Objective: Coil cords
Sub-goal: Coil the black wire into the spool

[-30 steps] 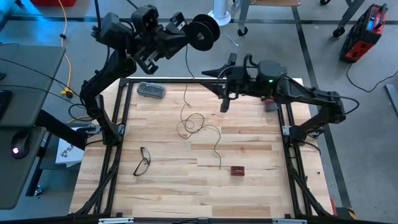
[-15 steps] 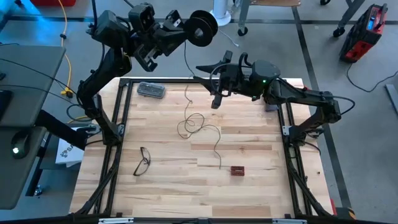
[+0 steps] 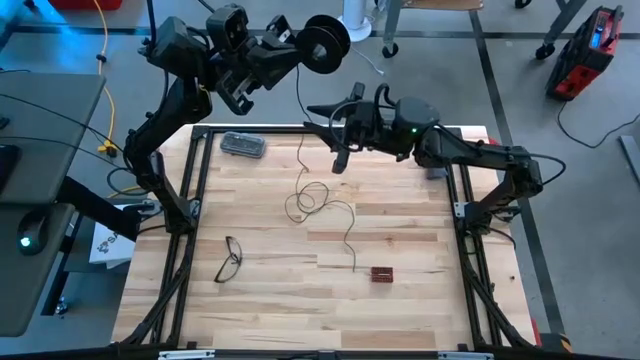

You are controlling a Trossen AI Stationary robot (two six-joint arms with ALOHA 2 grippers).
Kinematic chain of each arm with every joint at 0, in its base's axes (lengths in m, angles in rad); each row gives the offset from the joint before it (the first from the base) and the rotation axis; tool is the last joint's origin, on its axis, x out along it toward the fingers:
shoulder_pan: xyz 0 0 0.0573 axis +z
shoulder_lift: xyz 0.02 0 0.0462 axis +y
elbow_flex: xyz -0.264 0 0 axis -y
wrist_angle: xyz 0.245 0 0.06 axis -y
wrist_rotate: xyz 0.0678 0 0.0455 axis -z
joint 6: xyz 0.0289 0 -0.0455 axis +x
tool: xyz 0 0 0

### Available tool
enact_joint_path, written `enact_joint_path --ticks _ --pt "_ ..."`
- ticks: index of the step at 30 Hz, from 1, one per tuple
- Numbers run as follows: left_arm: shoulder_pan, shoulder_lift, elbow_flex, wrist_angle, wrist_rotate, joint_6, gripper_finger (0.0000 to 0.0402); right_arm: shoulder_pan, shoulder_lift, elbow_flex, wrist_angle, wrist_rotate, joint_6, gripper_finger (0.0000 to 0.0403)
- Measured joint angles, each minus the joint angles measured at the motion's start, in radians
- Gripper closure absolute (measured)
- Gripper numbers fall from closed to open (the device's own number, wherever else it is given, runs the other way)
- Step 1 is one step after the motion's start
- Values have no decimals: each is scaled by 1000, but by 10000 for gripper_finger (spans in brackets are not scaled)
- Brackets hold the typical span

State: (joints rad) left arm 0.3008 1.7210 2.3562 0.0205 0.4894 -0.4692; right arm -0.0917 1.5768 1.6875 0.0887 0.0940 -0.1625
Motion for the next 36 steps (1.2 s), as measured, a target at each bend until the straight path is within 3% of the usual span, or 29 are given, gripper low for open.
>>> enact_joint_path --ticks 5,10,12,21,27,36 --pt "6 0 0 -1 0 1 401 9 0 0 0 0 -16 280" --pt "23 -4 0 -7 0 5 401 29 -1 0 -2 7 -56 374" --pt "34 -13 0 -20 1 18 401 39 -7 0 -12 8 -55 392" --pt "84 -89 0 -193 -80 117 401 48 -39 0 -119 8 6 401" --pt "92 -137 -1 -248 -80 121 401 48 -55 2 -158 10 7 402" --pt "93 -221 0 -541 -181 123 402 47 -54 1 -184 8 8 402"
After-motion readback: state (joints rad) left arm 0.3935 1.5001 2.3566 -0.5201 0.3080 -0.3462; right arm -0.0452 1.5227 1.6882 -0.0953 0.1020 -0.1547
